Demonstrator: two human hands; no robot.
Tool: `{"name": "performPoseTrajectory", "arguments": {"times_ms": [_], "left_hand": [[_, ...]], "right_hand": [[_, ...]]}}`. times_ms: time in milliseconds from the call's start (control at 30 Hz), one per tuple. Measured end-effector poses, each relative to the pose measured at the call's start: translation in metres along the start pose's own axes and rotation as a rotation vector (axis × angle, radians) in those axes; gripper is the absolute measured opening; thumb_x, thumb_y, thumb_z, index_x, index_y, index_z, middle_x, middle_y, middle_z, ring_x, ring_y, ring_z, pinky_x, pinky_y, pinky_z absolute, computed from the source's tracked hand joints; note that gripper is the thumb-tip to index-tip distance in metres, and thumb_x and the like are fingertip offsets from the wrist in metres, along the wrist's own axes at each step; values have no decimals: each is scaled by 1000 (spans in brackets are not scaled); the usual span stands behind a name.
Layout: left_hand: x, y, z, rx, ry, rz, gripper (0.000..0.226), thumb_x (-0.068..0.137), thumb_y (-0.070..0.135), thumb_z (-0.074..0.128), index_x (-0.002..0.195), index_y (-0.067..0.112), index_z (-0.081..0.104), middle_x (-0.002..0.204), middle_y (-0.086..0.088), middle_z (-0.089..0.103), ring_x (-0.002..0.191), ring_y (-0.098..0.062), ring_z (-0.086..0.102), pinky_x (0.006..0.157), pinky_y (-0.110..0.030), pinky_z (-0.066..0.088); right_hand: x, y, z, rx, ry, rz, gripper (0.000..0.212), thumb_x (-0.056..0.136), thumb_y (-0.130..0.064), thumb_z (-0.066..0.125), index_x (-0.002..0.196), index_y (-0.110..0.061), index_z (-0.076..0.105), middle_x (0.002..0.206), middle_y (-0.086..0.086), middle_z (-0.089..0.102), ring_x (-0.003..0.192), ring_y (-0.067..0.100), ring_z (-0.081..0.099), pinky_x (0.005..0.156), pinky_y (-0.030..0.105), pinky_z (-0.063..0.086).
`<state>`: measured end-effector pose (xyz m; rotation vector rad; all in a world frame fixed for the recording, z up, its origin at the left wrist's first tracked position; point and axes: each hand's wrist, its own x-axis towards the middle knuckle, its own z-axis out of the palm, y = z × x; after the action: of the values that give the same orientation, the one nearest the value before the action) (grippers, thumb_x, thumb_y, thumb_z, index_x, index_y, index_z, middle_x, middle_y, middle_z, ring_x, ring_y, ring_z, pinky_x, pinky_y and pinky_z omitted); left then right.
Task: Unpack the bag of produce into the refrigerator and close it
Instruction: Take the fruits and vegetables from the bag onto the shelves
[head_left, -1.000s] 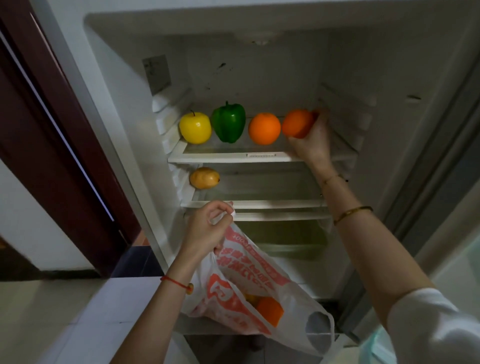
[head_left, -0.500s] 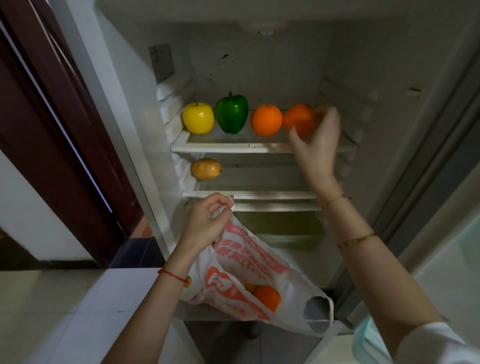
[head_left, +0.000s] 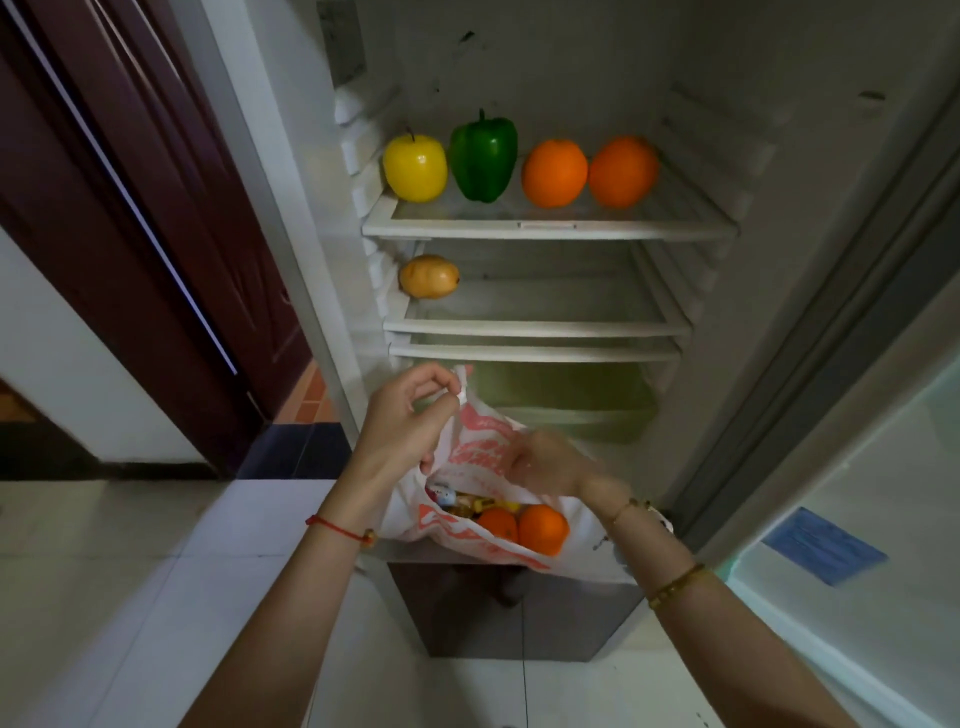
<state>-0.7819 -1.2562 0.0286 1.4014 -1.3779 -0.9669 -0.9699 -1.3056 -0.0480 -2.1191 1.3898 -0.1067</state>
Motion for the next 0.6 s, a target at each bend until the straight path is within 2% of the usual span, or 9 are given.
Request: {"name": "performPoseTrajectory", "arguments": {"times_ms": [67,167,233,367,467,567,600], "left_hand": [[-6,-4,-2,-6,-12,-8,30,90,4,53,70,27,60,114,-26,63,30,-15,37,35,-21,33],[-13,-10,-4,-5,-18,-16,31,90,4,53,70,26,59,111,-31,61,30,-16,37,36,-22,34],[-16,-14,-3,1,-18,-26,28,90,3,53,72,24,59,110,-31,61,29,-17,38,36,-23,35],[-18,-20,0,3,-24,-29,26,90,3,52,73,21,58,109,-29,64,28,-17,38,36,-23,35],[-16,-25,2,-10,-45,-21,20,89,6,53,75,20,57,115,-18,68,29,-19,39,35,-23,35],[-14,-25,3,-9,-55,-19,13,84,15,52,74,23,57,123,-3,69,29,-18,41,35,-23,36],[-14,-25,3,-3,-52,-19,12,85,14,53,76,21,57,124,-3,69,29,-18,41,35,-23,36]], "right_hand": [[4,15,22,-24,-62,29,48,93,-25,58,140,-17,48,141,2,52,129,23,48,105,29,39],[15,42,56,-135,-106,142,62,93,-25,59,149,-19,33,154,3,35,141,24,34,116,34,30],[20,55,72,-192,-108,196,62,93,-24,57,149,-18,32,155,6,34,142,26,33,117,37,30],[28,70,96,-227,-58,188,67,88,-36,60,148,-24,32,151,5,38,139,27,39,115,43,34],[26,74,104,-302,-119,245,82,84,-39,67,150,-20,21,153,11,29,140,34,33,111,49,37],[25,78,112,-401,-127,217,85,83,-36,71,148,-15,19,152,14,26,137,34,33,110,47,38],[25,80,115,-416,-114,207,85,83,-34,71,147,-14,21,151,14,27,136,33,34,109,46,40]]}}
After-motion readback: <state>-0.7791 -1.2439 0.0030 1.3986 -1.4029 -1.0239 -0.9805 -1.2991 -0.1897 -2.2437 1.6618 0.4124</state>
